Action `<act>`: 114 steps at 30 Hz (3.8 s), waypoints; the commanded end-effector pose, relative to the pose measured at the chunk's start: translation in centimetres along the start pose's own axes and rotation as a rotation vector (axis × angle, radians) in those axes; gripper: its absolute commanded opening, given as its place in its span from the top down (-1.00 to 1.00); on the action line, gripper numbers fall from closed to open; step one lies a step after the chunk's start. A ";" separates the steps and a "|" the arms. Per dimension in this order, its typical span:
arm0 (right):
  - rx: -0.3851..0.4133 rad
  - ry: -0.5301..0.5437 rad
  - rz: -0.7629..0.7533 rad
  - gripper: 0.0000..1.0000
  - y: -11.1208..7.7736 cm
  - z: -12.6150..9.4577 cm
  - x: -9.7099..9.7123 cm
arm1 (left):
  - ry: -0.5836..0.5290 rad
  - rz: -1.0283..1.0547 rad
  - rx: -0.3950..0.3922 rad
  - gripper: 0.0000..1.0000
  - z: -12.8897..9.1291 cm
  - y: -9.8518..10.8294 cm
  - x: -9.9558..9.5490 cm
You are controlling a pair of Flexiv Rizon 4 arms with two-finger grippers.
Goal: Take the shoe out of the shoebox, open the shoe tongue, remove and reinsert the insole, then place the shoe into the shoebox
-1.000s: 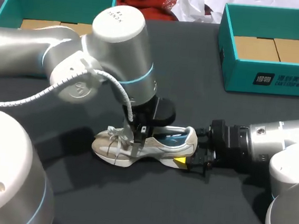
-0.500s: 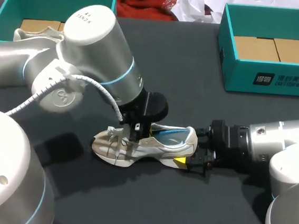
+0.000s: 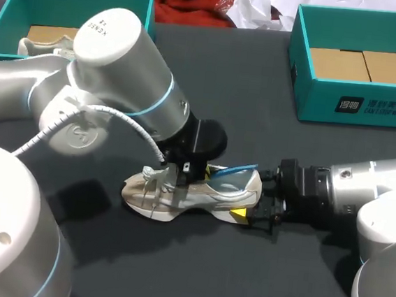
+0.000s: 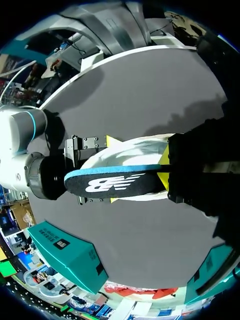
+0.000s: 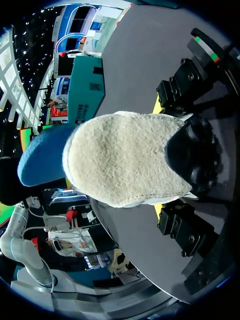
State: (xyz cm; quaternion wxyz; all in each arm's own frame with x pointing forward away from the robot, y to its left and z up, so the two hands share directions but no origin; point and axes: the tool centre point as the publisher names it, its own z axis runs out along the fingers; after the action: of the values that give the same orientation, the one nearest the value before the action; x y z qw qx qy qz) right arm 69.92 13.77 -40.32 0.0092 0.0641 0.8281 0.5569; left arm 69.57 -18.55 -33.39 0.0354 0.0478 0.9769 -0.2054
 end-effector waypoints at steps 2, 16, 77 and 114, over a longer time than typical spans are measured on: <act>0.003 -0.002 0.000 1.00 0.1 0.0 0.1 | -0.009 -0.008 -0.027 1.00 0.8 -1.4 -0.8; 0.003 -0.002 0.000 1.00 0.1 0.0 0.1 | -0.098 -0.028 0.032 0.08 -0.7 -1.8 0.0; 0.003 -0.002 0.000 1.00 0.1 0.0 0.1 | -0.324 -0.172 0.253 0.18 2.9 -5.0 -0.9; 0.003 -0.002 0.000 1.00 0.1 0.0 0.1 | -0.018 -0.157 0.227 1.00 -2.8 -11.9 -1.2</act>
State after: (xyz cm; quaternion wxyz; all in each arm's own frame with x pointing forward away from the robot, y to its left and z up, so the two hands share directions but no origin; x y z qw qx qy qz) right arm 69.91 13.75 -40.31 0.0092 0.0639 0.8281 0.5569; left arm 69.07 -28.25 -27.27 0.0587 -0.0394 0.9392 -0.3361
